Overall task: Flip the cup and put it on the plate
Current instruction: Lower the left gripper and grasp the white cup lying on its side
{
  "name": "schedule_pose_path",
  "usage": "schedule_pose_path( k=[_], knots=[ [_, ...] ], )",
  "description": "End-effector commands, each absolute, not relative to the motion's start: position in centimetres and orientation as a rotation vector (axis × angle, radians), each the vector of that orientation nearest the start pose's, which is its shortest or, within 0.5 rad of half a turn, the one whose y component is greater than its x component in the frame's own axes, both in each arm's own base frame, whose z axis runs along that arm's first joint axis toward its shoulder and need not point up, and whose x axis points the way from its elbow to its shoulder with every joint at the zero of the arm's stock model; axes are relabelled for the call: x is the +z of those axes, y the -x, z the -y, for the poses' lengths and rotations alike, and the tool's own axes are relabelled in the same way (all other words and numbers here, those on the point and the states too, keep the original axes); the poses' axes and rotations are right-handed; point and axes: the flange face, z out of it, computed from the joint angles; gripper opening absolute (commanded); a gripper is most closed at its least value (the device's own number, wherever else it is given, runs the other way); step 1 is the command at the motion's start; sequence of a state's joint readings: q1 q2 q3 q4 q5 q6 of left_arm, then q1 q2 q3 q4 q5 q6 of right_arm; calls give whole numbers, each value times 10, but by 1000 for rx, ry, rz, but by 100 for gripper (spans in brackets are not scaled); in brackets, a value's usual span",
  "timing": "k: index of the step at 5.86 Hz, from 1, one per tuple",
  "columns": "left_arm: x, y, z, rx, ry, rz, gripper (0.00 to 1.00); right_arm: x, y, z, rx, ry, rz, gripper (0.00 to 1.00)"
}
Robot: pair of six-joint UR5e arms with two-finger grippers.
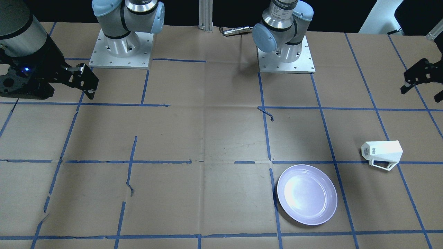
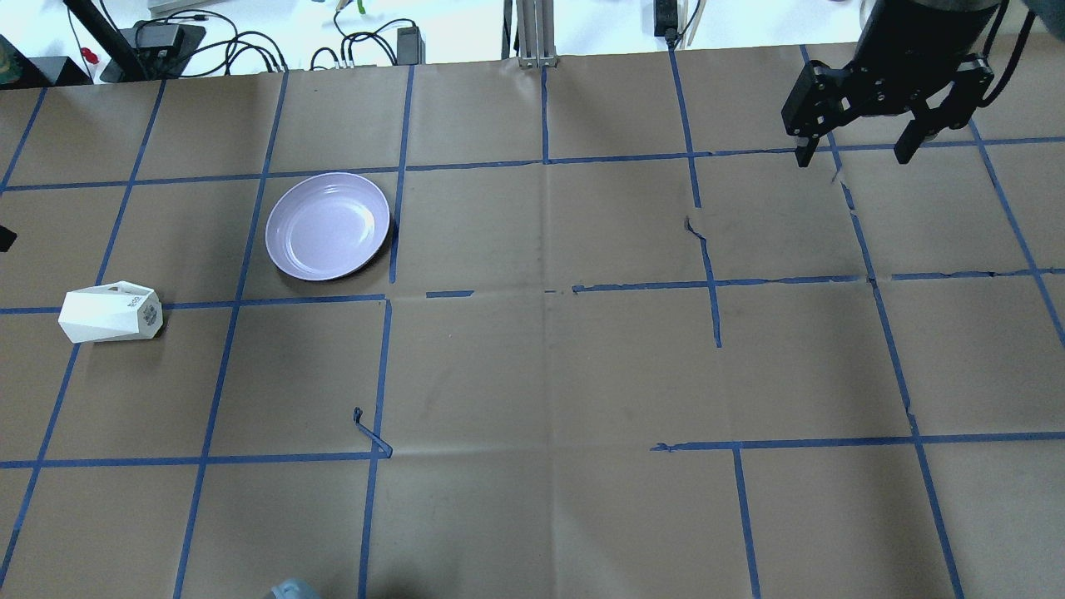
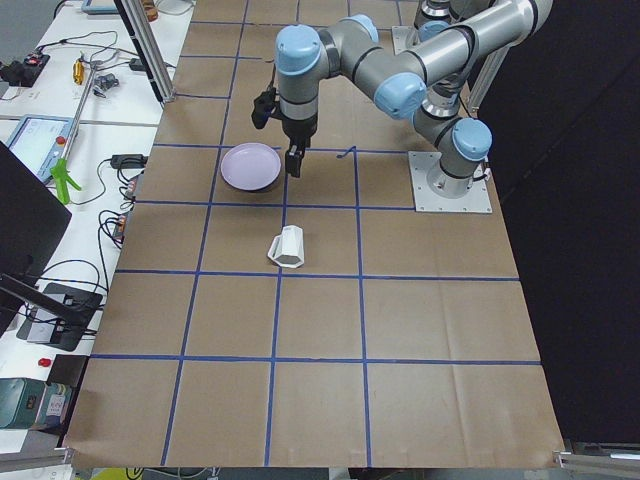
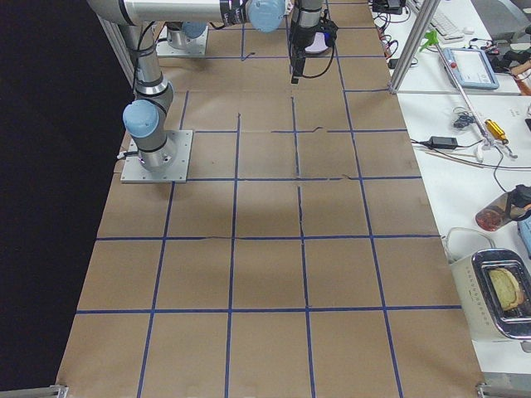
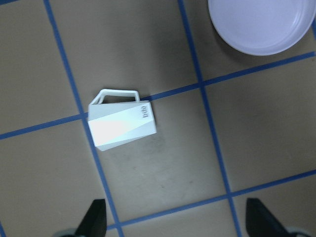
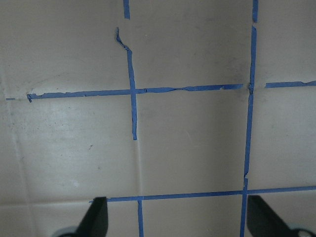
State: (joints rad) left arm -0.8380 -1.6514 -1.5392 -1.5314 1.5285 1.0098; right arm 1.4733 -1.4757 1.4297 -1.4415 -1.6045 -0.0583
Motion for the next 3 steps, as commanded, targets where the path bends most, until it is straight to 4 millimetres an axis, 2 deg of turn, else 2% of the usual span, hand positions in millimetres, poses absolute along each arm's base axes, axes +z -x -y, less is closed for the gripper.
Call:
schedule_pose_path(
  k=[1, 2, 3],
  knots=[
    [432, -350, 472, -84, -503, -3169, 99, 496, -78, 533, 135, -61, -3165, 100],
    [410, -372, 487, -104, -525, -3207, 99, 496, -78, 533, 137, -61, -3165, 100],
    [376, -396, 504, -141, -524, -3285, 99, 496, -78, 533, 137, -61, -3165, 100]
  ],
)
